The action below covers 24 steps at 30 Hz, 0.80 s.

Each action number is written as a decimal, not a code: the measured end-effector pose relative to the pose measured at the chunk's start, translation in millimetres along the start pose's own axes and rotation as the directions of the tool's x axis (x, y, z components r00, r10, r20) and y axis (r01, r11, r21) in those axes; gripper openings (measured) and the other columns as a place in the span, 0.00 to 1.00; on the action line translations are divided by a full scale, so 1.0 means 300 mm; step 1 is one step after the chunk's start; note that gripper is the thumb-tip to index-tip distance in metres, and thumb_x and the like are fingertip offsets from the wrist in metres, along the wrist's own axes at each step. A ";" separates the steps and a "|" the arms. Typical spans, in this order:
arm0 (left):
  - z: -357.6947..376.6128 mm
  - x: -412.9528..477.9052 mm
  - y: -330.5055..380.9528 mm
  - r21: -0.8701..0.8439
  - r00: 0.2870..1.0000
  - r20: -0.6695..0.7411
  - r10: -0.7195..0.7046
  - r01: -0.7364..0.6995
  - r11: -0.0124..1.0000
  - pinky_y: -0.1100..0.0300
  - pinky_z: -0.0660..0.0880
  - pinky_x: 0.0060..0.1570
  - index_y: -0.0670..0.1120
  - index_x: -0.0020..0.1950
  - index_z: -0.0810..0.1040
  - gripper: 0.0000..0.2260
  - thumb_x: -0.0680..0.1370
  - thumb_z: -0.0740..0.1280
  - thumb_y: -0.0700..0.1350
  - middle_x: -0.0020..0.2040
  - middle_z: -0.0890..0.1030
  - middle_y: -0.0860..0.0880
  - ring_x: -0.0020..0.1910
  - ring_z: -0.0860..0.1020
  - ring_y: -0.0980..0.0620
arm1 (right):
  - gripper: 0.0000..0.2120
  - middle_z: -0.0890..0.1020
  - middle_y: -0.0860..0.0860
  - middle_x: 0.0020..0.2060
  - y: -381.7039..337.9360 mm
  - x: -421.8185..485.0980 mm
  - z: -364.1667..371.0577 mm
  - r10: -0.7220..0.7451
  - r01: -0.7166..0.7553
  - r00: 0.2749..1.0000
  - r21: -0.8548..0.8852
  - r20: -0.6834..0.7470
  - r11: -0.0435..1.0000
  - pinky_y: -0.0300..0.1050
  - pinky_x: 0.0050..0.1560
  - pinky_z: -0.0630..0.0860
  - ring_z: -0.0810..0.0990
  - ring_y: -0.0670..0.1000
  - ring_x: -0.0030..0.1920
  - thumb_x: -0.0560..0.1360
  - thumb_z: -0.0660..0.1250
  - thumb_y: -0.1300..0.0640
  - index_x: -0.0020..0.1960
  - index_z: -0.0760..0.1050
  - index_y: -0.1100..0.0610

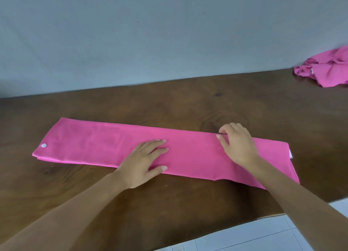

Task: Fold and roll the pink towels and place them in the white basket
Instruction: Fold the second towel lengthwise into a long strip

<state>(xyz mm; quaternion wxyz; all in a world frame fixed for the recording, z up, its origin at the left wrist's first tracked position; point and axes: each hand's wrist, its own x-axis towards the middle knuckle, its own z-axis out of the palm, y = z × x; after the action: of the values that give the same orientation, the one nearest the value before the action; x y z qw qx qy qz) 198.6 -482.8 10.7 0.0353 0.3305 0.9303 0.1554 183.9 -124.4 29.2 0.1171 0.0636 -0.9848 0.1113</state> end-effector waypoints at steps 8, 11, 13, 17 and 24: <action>0.065 0.043 0.116 0.107 0.961 -0.057 0.272 -0.265 0.958 0.56 0.70 0.70 0.53 0.67 0.78 0.18 0.83 0.61 0.59 0.68 0.75 0.55 0.69 0.71 0.54 | 0.32 0.51 0.37 0.79 -0.011 -0.292 -0.067 -0.098 0.104 0.899 0.008 0.427 0.995 0.41 0.77 0.43 0.48 0.42 0.80 0.80 0.44 0.30 0.81 0.53 0.41; 0.070 0.056 0.135 0.110 0.948 -0.147 0.283 -0.269 0.957 0.57 0.76 0.61 0.52 0.59 0.83 0.15 0.84 0.58 0.55 0.59 0.81 0.56 0.60 0.77 0.54 | 0.36 0.35 0.38 0.78 0.028 -0.347 -0.066 -0.139 0.191 0.865 -0.061 0.481 0.980 0.43 0.77 0.34 0.33 0.40 0.78 0.78 0.40 0.26 0.81 0.37 0.40; 0.054 0.064 0.158 0.054 0.969 -0.174 0.178 -0.171 0.984 0.56 0.80 0.53 0.50 0.56 0.83 0.16 0.84 0.57 0.53 0.54 0.82 0.55 0.54 0.80 0.54 | 0.35 0.38 0.38 0.79 0.046 -0.371 -0.053 -0.093 0.144 0.891 -0.082 0.445 0.986 0.42 0.77 0.36 0.36 0.42 0.79 0.80 0.44 0.28 0.81 0.39 0.41; 0.043 0.090 0.198 0.012 0.967 -0.250 -0.052 0.056 0.998 0.55 0.79 0.40 0.49 0.54 0.79 0.13 0.84 0.56 0.51 0.47 0.81 0.53 0.44 0.80 0.52 | 0.23 0.72 0.48 0.74 0.070 -0.414 -0.043 0.022 -0.016 0.988 -0.040 0.151 0.999 0.51 0.73 0.66 0.71 0.52 0.73 0.83 0.57 0.48 0.77 0.65 0.49; 0.074 0.110 0.212 0.020 0.959 -0.274 -0.078 0.086 0.996 0.61 0.70 0.36 0.49 0.51 0.75 0.08 0.84 0.58 0.49 0.44 0.77 0.54 0.41 0.77 0.52 | 0.24 0.84 0.49 0.54 0.142 -0.414 -0.098 0.037 -0.035 0.999 -0.078 0.021 0.996 0.51 0.51 0.81 0.83 0.53 0.54 0.84 0.50 0.41 0.63 0.80 0.52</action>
<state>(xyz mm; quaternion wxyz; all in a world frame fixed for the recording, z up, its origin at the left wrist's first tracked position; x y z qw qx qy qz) 215.0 -409.6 10.8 -0.0920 0.2677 0.9415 0.1829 303.7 -63.9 18.0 0.1061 0.0426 -0.9906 0.0746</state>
